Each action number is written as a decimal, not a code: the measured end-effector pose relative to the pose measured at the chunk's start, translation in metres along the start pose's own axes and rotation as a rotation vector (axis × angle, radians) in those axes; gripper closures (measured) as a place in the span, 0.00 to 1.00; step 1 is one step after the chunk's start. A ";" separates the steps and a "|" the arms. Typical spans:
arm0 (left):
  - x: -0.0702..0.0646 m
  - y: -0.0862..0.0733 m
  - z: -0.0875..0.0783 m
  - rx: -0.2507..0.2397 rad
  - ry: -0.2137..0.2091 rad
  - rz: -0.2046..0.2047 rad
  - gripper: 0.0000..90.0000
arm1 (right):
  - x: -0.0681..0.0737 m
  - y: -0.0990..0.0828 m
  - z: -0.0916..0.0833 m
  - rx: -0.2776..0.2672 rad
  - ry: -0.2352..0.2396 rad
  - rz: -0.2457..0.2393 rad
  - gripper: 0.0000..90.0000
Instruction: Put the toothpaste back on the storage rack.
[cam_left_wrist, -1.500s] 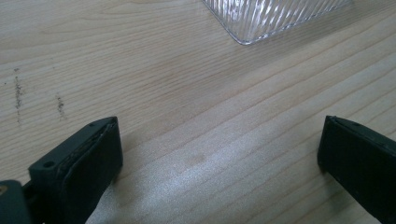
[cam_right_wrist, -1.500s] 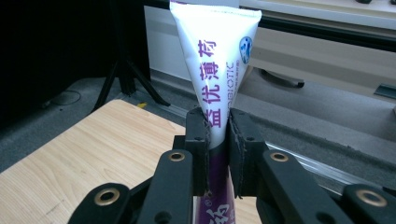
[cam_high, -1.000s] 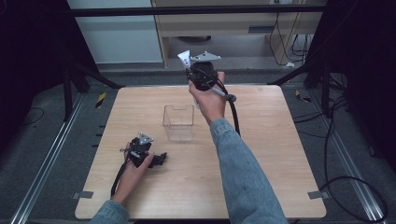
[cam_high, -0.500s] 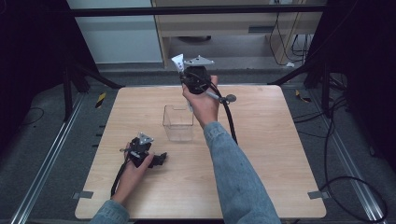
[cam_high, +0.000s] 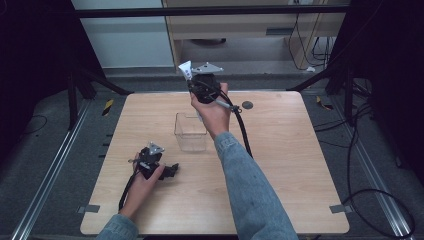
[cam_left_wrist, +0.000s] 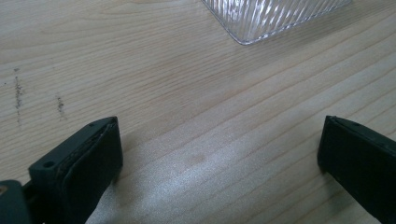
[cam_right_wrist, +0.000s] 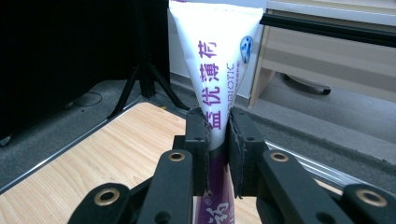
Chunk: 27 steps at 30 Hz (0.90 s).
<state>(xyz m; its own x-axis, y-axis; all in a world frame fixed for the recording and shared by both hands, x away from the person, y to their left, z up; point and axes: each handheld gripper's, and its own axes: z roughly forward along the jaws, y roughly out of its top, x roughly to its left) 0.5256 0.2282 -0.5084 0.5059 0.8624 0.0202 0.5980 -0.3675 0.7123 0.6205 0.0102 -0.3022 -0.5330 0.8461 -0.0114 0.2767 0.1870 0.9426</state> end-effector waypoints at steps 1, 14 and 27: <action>0.000 0.000 0.000 0.000 0.000 0.000 0.00 | 0.001 0.000 0.000 -0.001 0.002 0.001 0.88; 0.000 0.000 0.000 0.000 0.000 0.000 0.00 | 0.006 -0.009 0.006 0.012 0.010 -0.001 0.88; 0.000 0.000 0.000 0.000 0.000 0.000 0.00 | 0.011 -0.016 0.012 0.022 0.018 -0.004 0.88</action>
<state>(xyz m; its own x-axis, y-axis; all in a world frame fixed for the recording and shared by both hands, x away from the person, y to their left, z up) 0.5256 0.2282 -0.5084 0.5061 0.8622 0.0203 0.5980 -0.3678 0.7122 0.6205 0.0224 -0.3215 -0.5486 0.8361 -0.0091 0.2921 0.2018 0.9349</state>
